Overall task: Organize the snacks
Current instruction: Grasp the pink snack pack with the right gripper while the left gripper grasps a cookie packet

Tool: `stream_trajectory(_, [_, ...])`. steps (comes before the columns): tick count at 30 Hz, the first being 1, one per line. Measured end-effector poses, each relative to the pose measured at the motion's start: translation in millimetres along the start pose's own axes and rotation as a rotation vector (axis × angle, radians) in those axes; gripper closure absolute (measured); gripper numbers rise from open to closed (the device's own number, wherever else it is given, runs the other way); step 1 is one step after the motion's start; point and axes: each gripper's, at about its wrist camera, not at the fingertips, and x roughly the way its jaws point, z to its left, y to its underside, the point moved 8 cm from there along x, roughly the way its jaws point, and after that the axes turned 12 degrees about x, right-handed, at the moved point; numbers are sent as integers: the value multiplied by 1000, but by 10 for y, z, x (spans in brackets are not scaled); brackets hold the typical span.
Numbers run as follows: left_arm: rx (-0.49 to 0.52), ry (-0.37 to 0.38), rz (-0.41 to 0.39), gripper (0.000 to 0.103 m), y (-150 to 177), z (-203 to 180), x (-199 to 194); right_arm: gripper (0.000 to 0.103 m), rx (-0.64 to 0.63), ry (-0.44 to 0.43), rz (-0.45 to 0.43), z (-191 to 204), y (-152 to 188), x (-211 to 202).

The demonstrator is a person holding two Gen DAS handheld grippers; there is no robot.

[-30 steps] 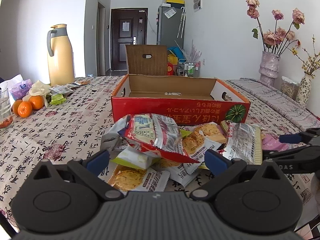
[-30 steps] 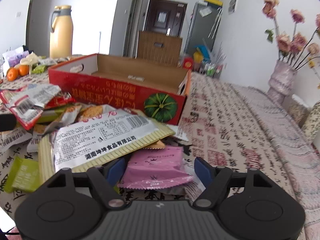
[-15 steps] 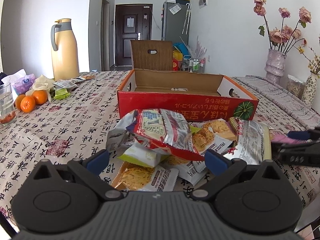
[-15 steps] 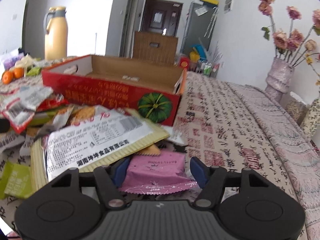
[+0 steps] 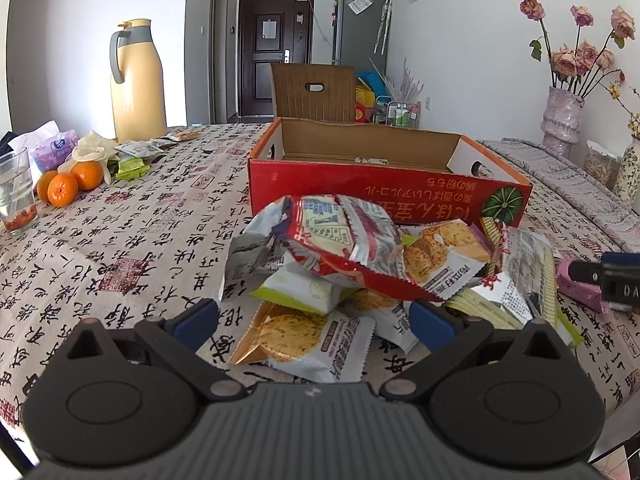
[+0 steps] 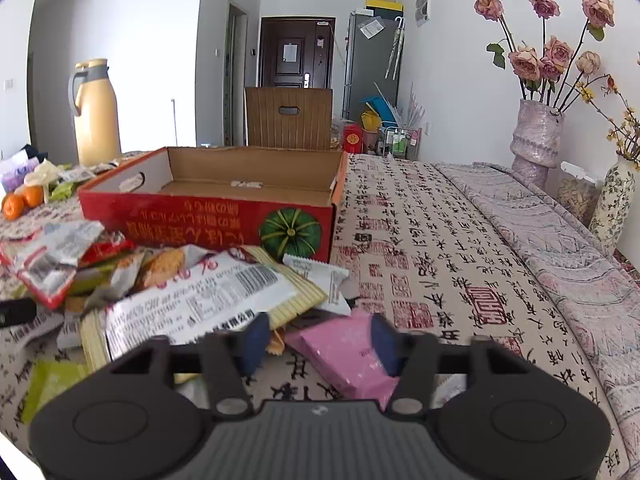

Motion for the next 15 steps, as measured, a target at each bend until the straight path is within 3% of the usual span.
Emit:
stream_trajectory(8, [-2,-5,5,0,19,17,2,44,-64,54,56,-169,53,219])
stream_trajectory(10, [-2,-11,10,0,21,26,5,33,-115,43,79,-191,58,277])
stream_trajectory(15, [-5,-20,13,0,24,35,7,26,-162,-16,128,-279,21,484])
